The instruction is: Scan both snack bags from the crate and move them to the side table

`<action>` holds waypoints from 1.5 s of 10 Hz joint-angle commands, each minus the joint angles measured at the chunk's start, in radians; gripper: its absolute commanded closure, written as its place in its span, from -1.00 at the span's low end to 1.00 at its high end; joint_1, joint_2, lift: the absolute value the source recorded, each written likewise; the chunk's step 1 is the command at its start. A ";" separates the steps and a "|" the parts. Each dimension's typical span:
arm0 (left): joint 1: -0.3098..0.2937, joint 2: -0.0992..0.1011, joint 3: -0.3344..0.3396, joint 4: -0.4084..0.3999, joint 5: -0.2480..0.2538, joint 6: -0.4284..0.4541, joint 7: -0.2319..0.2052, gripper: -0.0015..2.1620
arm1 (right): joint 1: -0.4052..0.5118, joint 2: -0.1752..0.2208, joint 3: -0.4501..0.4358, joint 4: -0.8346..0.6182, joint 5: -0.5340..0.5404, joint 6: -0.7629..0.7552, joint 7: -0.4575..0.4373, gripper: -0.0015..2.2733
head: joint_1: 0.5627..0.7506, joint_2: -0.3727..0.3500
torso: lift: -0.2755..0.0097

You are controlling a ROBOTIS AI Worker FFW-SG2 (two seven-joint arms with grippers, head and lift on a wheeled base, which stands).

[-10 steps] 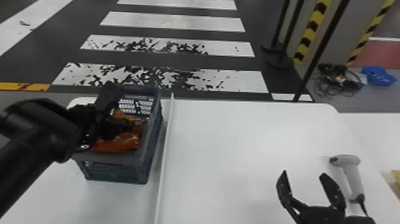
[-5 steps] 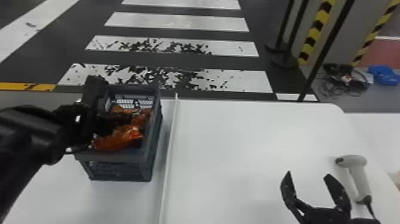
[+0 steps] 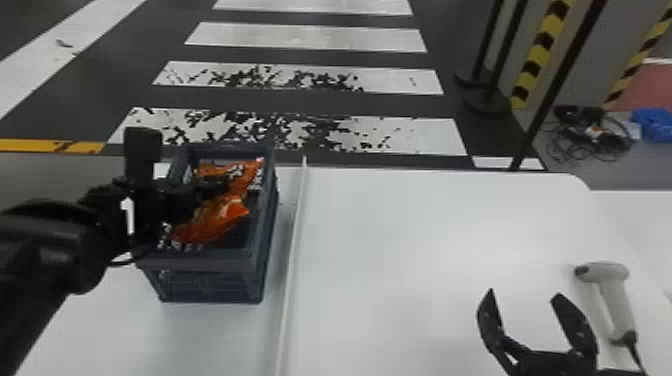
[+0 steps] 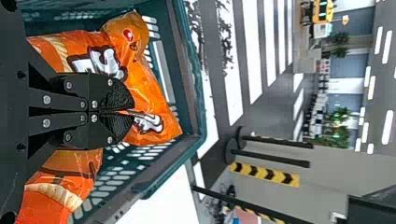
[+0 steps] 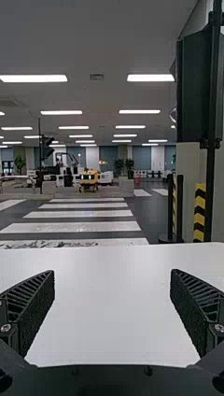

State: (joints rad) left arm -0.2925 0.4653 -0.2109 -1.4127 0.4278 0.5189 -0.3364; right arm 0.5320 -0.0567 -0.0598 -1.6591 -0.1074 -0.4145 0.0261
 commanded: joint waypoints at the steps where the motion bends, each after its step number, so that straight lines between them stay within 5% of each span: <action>1: 0.032 -0.011 0.038 -0.009 0.032 -0.026 -0.003 0.98 | 0.002 0.000 0.000 0.001 0.000 0.000 0.000 -0.93 | 0.41 -0.03 | 0.24; 5: 0.121 -0.013 0.130 -0.114 0.114 -0.029 -0.010 0.98 | 0.003 0.002 0.005 -0.002 0.002 0.000 0.000 -0.93 | 0.41 -0.03 | 0.24; 11: 0.139 -0.014 0.203 -0.252 0.223 -0.029 -0.007 0.98 | 0.005 0.005 0.009 -0.004 0.011 0.000 -0.002 -0.93 | 0.41 0.00 | 0.24; 15: 0.113 -0.114 0.200 -0.348 0.250 0.073 0.031 0.98 | 0.020 0.006 0.000 -0.019 0.015 0.000 -0.006 -0.93 | 0.41 -0.11 | 0.24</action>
State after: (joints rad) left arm -0.1771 0.3634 -0.0089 -1.7470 0.6762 0.5647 -0.3057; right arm 0.5500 -0.0506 -0.0569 -1.6762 -0.0921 -0.4132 0.0203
